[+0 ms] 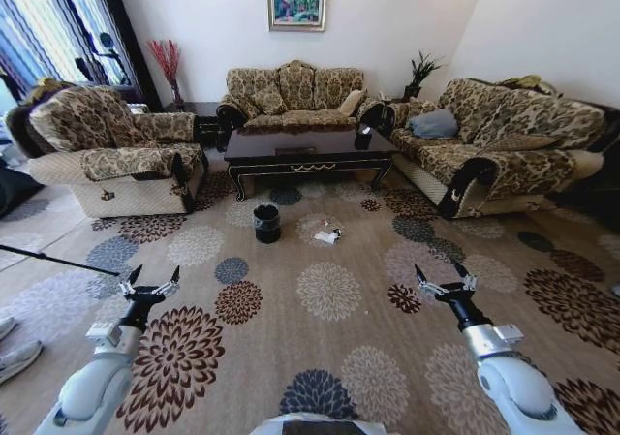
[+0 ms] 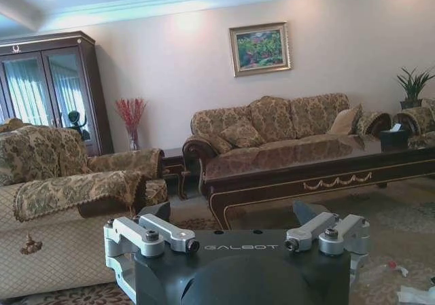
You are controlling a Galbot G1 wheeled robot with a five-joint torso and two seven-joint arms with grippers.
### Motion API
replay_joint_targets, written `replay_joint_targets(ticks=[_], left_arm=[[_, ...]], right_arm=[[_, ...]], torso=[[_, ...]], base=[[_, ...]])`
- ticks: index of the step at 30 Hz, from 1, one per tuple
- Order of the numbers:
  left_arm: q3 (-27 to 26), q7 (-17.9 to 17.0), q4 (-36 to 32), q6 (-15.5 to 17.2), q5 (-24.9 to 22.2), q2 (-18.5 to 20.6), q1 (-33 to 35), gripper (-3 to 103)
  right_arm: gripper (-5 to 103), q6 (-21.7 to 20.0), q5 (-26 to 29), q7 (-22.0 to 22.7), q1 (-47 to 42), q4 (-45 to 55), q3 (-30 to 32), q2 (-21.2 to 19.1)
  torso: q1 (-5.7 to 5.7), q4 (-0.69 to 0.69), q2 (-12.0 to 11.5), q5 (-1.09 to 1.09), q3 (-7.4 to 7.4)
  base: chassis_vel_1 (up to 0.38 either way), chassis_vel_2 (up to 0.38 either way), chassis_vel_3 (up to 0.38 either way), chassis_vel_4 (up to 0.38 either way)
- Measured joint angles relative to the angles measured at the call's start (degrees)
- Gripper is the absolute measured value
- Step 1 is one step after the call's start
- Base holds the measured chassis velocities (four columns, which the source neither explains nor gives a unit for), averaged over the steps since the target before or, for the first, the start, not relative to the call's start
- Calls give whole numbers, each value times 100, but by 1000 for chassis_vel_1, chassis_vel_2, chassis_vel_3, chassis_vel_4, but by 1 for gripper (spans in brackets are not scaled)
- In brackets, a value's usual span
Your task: Move to the front of the table and pick up the trash from the floor, then place it into the trash bin.
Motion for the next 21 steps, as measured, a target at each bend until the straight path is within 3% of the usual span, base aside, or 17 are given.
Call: replay_joint_targets(ticks=[21], left_arm=[[-277, -65, -98, 92, -42, -101, 67, 100]], right_arm=[[100, 6, -106, 0, 183, -34, -179, 287]], torso=[[0, 0, 0, 0, 0]], base=[[0, 0, 0, 0]])
